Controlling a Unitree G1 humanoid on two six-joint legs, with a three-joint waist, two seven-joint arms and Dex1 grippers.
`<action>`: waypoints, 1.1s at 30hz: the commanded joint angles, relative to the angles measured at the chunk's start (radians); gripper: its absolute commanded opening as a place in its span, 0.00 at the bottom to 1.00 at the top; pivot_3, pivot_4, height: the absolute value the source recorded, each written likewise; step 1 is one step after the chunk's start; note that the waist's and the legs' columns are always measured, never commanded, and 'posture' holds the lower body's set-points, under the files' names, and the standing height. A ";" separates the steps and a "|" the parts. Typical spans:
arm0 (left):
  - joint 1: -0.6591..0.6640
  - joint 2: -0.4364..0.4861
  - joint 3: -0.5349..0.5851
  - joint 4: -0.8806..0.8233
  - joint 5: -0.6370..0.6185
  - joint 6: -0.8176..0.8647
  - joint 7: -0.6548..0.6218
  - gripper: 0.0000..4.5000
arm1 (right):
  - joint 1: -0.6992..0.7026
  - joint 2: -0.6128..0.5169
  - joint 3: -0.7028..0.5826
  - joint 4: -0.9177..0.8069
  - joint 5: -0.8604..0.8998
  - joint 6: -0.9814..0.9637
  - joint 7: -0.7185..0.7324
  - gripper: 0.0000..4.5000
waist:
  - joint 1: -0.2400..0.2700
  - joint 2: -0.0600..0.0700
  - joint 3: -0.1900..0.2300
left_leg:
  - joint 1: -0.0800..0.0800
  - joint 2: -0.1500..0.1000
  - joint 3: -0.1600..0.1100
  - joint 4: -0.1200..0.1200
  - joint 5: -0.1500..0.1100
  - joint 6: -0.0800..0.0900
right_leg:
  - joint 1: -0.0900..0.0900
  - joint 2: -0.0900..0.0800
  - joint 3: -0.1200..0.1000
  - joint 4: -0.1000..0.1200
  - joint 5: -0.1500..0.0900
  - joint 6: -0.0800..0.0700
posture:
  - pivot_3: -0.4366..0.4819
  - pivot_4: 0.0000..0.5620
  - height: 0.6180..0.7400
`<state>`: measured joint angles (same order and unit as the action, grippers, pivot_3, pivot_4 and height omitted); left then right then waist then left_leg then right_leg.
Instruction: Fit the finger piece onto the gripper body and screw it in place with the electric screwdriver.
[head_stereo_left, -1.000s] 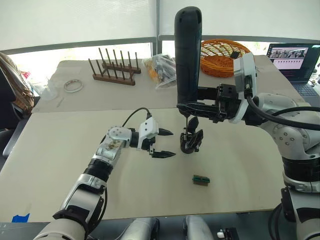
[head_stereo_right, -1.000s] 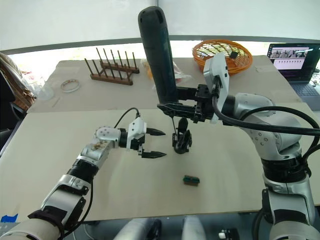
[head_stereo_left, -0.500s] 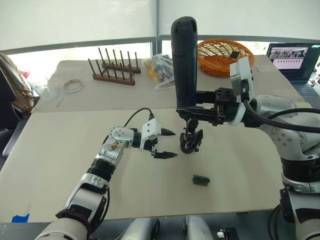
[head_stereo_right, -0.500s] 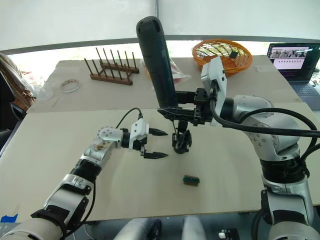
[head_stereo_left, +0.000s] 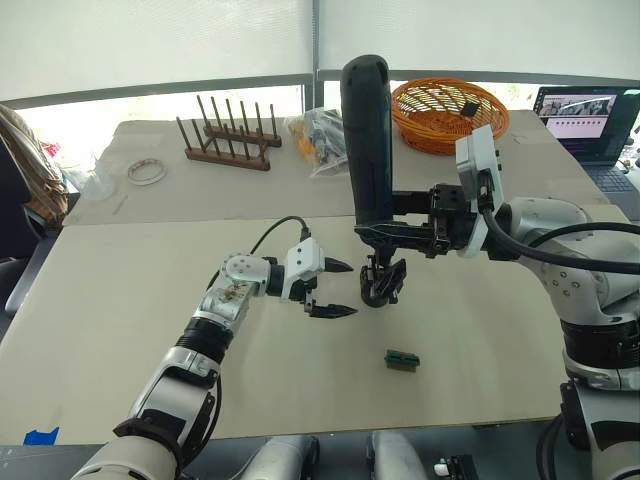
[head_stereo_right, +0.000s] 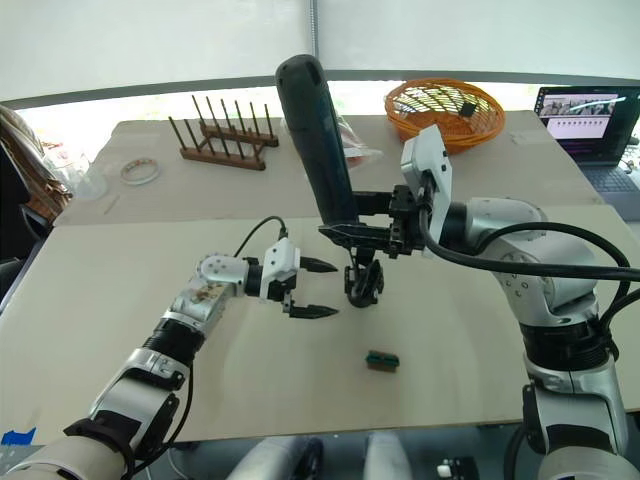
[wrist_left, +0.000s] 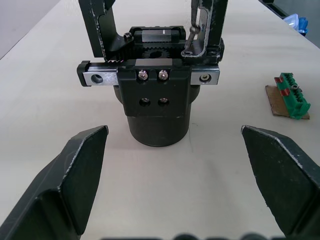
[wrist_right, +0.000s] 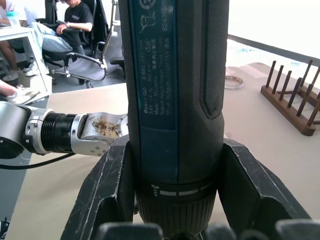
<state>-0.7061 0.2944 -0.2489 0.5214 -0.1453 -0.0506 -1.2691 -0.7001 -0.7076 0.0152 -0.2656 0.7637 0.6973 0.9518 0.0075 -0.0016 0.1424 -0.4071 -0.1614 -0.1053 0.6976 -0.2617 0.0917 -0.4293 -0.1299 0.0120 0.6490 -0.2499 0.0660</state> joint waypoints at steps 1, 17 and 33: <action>-0.016 -0.003 0.001 -0.039 -0.005 -0.007 -0.002 1.00 | -0.018 -0.001 -0.042 -0.029 0.003 -0.017 0.006 0.43 | 0.000 0.000 0.000 | 0.000 0.000 0.000 0.000 0.000 0.000 | 0.000 0.000 0.000 0.000 0.000 0.000 | 0.48 0.27 1.00; -0.015 -0.002 0.002 -0.053 -0.006 0.003 -0.001 1.00 | -0.036 0.019 -0.036 -0.001 -0.032 -0.037 0.026 0.43 | 0.000 0.000 0.000 | 0.000 0.000 0.000 0.001 0.000 0.000 | 0.000 0.000 0.000 0.000 0.000 0.000 | 0.48 0.27 1.00; -0.019 -0.008 0.002 -0.043 -0.005 -0.004 0.001 1.00 | -0.062 0.031 -0.041 -0.008 -0.020 -0.003 0.017 0.43 | -0.001 0.000 0.000 | 0.000 0.000 0.000 0.000 0.000 0.000 | 0.000 0.000 0.000 0.000 0.000 0.000 | 0.48 0.27 1.00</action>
<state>-0.7061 0.2914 -0.2499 0.5061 -0.1453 -0.0453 -1.2685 -0.7289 -0.6723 0.0152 -0.2427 0.7223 0.6991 0.9617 0.0063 -0.0016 0.1424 -0.4071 -0.1615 -0.1053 0.6980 -0.2617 0.0917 -0.4294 -0.1297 0.0119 0.6492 -0.2499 0.0660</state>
